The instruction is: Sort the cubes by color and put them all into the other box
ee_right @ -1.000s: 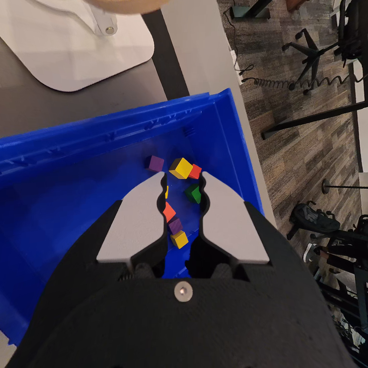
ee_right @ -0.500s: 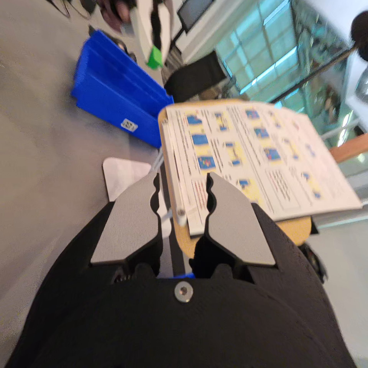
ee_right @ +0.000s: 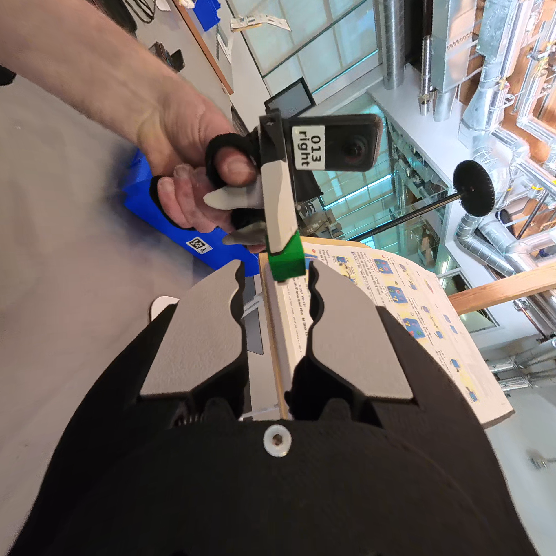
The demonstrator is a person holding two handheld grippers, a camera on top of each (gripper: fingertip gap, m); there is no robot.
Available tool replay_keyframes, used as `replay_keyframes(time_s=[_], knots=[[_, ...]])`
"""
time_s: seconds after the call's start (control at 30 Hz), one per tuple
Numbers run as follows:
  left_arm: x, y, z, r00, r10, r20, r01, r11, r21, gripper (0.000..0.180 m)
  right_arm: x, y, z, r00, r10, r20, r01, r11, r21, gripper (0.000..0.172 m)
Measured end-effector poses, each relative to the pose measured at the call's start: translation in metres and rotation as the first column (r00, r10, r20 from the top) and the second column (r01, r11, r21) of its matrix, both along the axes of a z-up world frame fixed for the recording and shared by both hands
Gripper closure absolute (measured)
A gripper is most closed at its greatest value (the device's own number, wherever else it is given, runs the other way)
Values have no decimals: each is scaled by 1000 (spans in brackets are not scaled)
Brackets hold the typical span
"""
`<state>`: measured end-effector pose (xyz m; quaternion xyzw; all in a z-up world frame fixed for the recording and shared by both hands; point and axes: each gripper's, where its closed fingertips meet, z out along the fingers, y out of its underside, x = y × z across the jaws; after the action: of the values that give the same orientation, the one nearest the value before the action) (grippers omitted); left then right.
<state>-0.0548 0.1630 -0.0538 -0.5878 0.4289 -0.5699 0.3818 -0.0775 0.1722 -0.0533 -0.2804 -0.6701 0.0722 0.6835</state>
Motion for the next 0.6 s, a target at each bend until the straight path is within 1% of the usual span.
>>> replay_keyframes(time_s=[0.1, 0.13, 0.23, 0.33, 0.4, 0.43, 0.47, 0.53, 0.6], knots=[[8, -5, -6, 999, -42, 11, 43, 999, -29, 157, -3, -3, -3, 1000, 16, -1, -16, 1000, -8, 138], [10, -7, -8, 998, -55, 8, 55, 998, -36, 157, -2, -5, -3, 1000, 29, -4, -29, 1000, -1, 146], [13, -6, -6, 998, -51, 35, 53, 997, -53, 157, 0, -5, -2, 1000, 29, 7, -29, 1000, 7, 148], [10, -5, -1, 999, -26, 32, 26, 999, -25, 155, 4, -4, 4, 1000, 19, 8, -19, 1000, 7, 149], [0, -2, 8, 999, 8, 38, -9, 1000, 14, 145, 14, 7, 15, 1000, -14, -13, 14, 1000, -6, 149], [-6, 0, 14, 999, 33, 34, -34, 998, 44, 146, 22, 17, 21, 999, -48, -22, 47, 999, -23, 149], [-15, 4, 19, 997, 75, 24, -77, 993, 88, 155, 32, 30, 28, 995, -91, -36, 90, 995, -38, 149], [-38, 20, 30, 977, 213, 14, -212, 958, 193, 177, 58, 61, 40, 980, -195, -50, 190, 978, -88, 149], [-64, 36, 37, 943, 334, -9, -320, 911, 258, 180, 89, 100, 45, 946, -322, -43, 310, 933, -181, 149]])
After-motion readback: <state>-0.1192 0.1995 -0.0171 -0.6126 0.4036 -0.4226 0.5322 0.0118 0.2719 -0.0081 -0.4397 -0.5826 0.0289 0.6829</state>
